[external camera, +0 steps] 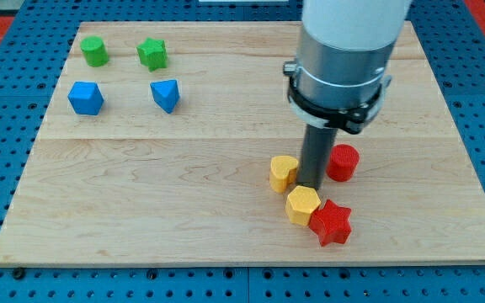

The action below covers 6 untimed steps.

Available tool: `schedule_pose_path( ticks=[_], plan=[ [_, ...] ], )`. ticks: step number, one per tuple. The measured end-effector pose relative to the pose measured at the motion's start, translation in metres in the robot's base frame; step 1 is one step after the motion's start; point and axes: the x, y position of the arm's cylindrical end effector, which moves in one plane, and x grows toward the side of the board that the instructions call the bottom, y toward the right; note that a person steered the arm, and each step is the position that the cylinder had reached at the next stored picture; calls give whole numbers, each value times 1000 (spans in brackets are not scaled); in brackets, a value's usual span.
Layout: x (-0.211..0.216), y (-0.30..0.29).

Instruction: Push the yellow heart towards top

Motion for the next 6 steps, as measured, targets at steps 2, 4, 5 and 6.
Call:
schedule_pose_path(
  ticks=[2, 4, 5, 6],
  plan=[
    [-59, -60],
    [-38, -102],
    [-83, -129],
    [-118, -126]
  ],
)
